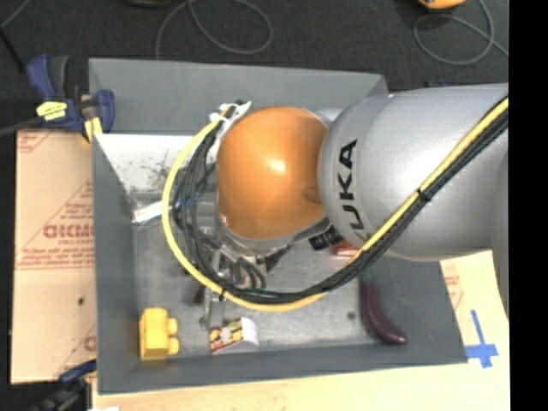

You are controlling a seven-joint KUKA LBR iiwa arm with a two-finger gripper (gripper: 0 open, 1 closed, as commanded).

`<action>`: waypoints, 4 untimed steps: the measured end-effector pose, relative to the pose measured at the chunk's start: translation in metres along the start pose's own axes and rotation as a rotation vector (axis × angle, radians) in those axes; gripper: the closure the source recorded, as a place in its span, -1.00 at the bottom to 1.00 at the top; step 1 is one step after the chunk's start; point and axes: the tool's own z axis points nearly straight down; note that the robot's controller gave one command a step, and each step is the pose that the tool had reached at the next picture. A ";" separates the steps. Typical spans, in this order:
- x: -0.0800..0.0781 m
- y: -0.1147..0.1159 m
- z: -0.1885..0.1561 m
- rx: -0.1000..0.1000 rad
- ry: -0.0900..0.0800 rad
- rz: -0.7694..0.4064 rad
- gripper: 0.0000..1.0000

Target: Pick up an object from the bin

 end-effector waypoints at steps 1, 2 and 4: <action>-0.002 -0.001 -0.004 -0.002 -0.008 0.005 -1.00; -0.008 -0.009 0.010 -0.004 -0.014 -0.059 -1.00; -0.033 -0.049 0.099 -0.002 -0.010 -0.179 -1.00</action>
Offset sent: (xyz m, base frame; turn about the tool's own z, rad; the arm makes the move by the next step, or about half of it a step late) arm 0.0258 -0.0480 -0.0733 -0.2331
